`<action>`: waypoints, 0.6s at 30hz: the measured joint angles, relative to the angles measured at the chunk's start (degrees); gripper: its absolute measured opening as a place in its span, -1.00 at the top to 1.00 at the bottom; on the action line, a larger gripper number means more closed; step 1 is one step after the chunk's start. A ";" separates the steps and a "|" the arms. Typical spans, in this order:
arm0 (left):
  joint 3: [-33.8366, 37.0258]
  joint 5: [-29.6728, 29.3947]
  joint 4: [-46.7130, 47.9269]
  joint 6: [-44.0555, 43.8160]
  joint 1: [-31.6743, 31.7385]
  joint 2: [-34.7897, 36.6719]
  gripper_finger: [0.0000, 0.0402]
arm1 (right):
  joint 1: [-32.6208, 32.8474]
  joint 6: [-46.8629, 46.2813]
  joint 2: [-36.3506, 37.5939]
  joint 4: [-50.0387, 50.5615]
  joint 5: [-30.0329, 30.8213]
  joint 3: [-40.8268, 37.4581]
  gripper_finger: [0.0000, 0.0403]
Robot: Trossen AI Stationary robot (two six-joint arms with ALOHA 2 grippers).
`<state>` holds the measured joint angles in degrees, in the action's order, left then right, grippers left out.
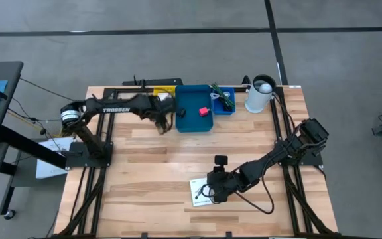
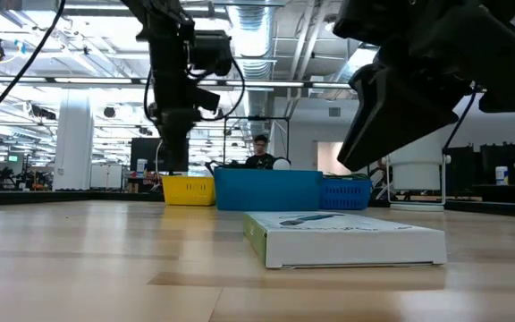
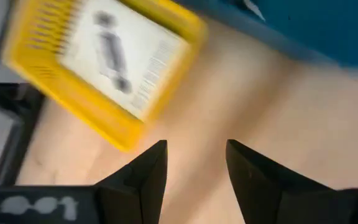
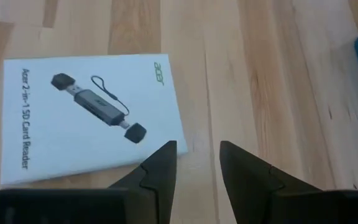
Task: Pick and place items into bin
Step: Put the card reader box into the yellow basket
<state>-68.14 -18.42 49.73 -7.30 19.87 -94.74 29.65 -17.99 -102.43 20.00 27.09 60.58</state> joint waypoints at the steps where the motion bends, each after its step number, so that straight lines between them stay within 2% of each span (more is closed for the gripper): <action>1: 0.00 0.79 1.52 0.59 -1.62 0.00 0.23 | 0.00 -0.02 0.00 0.20 0.00 0.00 0.41; 4: 0.00 4.19 4.74 0.90 -7.09 0.00 0.23 | 0.00 0.00 0.00 0.68 0.00 0.00 0.41; 8: 0.00 6.18 4.17 0.95 -15.14 0.00 0.23 | 0.41 -0.73 0.00 2.87 -1.74 0.00 0.41; 18: -0.01 2.61 -10.83 2.53 -32.67 -0.13 0.23 | 5.46 -4.61 0.00 7.42 -2.95 -0.02 0.41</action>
<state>-68.15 -15.81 38.89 -4.77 -12.81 -94.87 35.11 -22.61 -102.43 27.42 24.14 60.55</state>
